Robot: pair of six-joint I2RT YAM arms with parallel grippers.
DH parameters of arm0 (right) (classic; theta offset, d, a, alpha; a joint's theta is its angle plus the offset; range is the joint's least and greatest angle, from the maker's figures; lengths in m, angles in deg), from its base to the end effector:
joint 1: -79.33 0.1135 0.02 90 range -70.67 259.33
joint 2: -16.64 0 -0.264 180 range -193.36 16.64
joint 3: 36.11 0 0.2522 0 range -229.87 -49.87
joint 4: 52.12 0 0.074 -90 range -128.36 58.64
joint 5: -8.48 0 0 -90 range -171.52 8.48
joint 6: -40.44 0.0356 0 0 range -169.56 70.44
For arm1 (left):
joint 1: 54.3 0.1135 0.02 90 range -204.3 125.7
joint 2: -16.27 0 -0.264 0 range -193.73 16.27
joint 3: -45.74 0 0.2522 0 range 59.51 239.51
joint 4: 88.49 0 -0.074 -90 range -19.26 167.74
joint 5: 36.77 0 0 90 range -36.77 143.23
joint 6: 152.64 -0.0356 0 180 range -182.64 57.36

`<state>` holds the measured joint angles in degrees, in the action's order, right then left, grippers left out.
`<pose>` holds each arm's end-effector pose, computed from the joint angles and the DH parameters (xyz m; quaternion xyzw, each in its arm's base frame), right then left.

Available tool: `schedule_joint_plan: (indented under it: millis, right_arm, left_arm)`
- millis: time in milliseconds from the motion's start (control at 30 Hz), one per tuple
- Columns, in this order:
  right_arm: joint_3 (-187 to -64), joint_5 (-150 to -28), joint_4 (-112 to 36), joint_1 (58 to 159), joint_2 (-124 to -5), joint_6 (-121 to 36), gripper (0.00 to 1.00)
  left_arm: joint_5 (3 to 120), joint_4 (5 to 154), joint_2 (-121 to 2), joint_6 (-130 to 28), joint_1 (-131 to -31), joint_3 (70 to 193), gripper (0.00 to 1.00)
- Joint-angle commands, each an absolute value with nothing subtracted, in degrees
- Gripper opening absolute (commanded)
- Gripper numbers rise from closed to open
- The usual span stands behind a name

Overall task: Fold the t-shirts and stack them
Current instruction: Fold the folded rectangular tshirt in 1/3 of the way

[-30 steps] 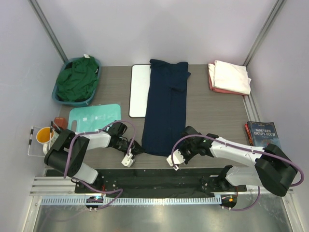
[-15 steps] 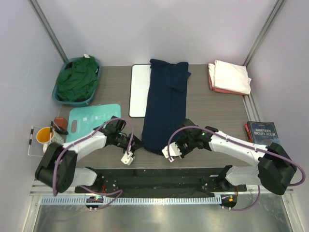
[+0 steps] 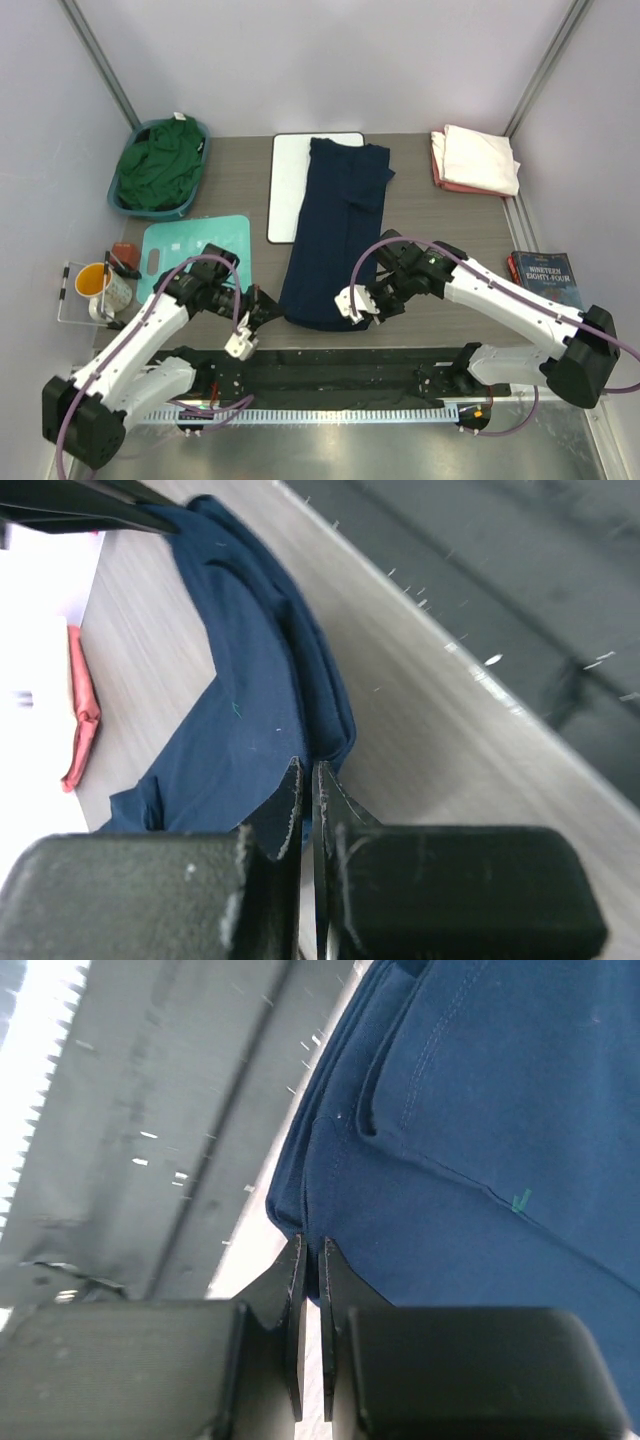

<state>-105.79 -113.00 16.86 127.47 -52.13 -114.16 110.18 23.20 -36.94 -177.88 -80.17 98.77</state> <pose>0.1300 0.1729 0.2668 -0.8154 0.4804 0.2374 0.2193 0.1205 -0.0916 0.2372 0.8439 0.2036 -0.2177 0.4460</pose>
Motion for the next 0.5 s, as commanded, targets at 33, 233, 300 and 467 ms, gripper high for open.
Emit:
schedule_joint_plan:
  millis: [33, 233, 300, 467]
  right_arm:
    - [-113.84, -121.24, 27.81, 128.55, -49.36, -111.52, 0.01]
    - [-117.1, -124.41, 33.45, 128.64, -48.31, -112.14, 0.01]
    - [-116.76, -123.27, 32.14, 128.64, -48.22, -112.14, 0.01]
    - [-113.86, -118.71, 24.68, 128.72, -48.75, -111.96, 0.01]
  left_arm:
    - [115.36, 8.15, -29.1, -178.67, -80.49, 101.16, 0.0]
    - [118.09, -0.31, -21.71, -179.28, -80.49, 101.61, 0.0]
    - [118.0, 4.42, -20.56, -177.18, -80.49, 100.91, 0.0]
    - [117.66, 28.28, -23.36, -165.5, -80.49, 98.44, 0.0]
